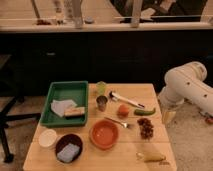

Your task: Place banana in plastic cup

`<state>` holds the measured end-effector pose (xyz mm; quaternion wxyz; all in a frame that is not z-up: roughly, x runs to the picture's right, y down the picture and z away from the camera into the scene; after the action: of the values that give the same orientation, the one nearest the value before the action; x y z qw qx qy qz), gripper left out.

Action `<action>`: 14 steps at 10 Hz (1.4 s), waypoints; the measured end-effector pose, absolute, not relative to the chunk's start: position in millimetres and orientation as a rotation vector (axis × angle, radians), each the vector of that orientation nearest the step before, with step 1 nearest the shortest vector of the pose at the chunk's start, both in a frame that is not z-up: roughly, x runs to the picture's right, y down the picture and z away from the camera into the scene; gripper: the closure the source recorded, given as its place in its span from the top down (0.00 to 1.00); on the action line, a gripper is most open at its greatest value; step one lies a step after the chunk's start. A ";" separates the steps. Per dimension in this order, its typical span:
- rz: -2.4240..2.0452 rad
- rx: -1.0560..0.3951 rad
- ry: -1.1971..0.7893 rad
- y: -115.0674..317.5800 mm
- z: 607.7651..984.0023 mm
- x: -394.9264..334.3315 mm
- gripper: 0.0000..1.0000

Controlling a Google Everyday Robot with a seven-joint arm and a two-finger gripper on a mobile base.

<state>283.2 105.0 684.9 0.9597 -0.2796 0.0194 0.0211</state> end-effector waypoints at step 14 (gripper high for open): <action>0.049 -0.558 0.034 107.8 684.7 284.3 0.80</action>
<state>284.3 107.8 684.7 0.9609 -0.2753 0.0165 0.0240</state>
